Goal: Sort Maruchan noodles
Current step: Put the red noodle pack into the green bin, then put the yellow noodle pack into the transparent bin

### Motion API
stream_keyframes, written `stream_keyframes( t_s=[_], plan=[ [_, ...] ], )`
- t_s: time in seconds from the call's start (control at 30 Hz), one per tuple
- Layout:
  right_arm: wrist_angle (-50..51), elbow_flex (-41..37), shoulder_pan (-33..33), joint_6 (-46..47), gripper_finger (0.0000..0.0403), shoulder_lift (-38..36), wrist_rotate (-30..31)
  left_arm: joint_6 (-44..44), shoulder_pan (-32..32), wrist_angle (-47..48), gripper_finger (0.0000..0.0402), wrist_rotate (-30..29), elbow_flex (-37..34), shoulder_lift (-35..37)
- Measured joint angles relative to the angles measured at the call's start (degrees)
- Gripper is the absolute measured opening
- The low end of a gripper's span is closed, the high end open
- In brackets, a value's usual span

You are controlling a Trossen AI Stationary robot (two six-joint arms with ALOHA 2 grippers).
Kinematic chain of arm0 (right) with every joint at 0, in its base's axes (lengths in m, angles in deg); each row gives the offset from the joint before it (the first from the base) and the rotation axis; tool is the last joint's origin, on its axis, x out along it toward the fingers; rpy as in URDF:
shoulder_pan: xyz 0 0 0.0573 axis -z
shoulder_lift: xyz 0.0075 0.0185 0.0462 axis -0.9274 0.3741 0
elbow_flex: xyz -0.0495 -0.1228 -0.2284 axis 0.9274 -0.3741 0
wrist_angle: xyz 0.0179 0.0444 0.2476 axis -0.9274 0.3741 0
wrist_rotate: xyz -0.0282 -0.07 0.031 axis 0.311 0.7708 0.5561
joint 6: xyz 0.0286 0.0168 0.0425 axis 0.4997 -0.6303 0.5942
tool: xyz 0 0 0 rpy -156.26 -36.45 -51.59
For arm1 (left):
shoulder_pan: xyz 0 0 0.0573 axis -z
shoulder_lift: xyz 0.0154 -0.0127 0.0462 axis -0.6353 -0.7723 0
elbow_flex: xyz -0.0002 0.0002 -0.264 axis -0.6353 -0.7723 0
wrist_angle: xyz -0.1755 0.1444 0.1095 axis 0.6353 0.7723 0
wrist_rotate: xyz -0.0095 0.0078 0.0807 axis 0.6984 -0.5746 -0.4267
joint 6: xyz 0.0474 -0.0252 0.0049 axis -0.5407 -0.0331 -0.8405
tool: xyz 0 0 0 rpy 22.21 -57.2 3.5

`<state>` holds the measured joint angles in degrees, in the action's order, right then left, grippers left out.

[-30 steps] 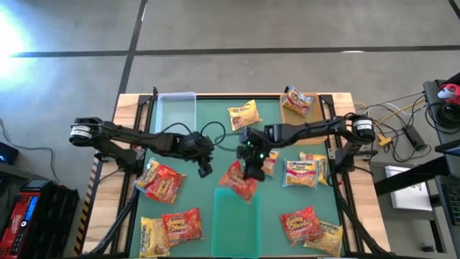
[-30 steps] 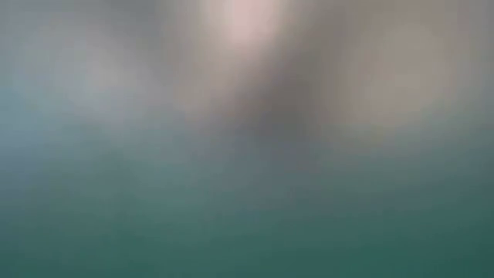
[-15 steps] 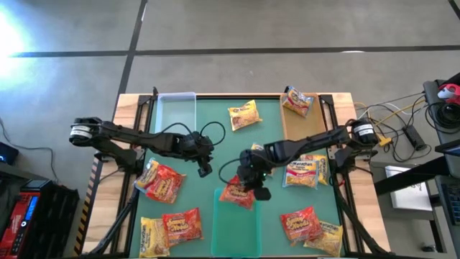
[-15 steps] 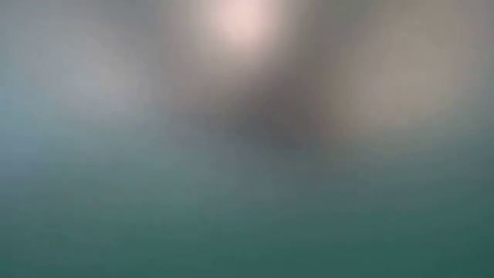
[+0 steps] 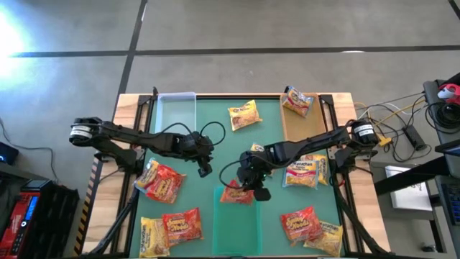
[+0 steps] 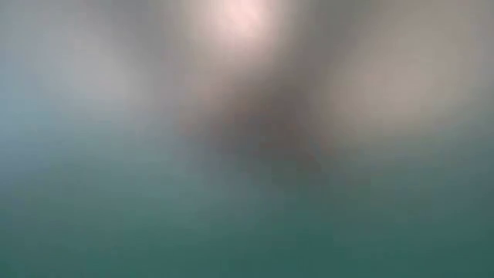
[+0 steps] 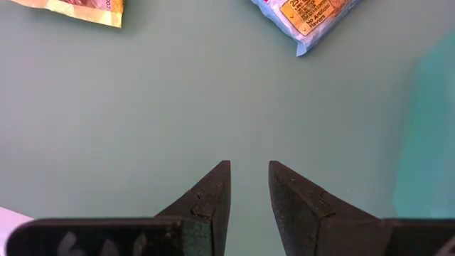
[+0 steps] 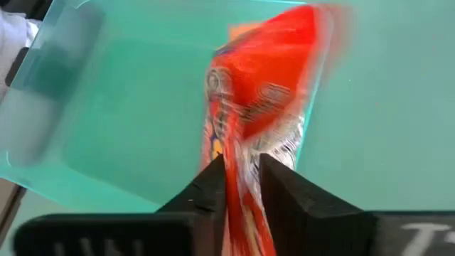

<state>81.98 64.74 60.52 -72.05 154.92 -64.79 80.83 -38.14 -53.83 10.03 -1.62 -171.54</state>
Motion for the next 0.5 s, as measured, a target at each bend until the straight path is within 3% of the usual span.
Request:
stream_keyframes(
  t_s=[0.17,0.33,0.5],
  plan=[
    [0.0,0.0,0.0,-0.1,0.0117,0.0,0.0,-0.2,0.0,0.0,0.008,0.0,0.0,0.0],
    [2.0,0.0,0.3,-0.2,0.0135,-0.8,0.2,-0.6,0.0,-0.2,0.008,0.0,0.0,0.0],
    [8.5,1.2,2.2,-2.0,0.0132,-3.1,6.6,-3.7,0.0,-5.3,0.008,-0.1,0.0,-0.2]
  ],
)
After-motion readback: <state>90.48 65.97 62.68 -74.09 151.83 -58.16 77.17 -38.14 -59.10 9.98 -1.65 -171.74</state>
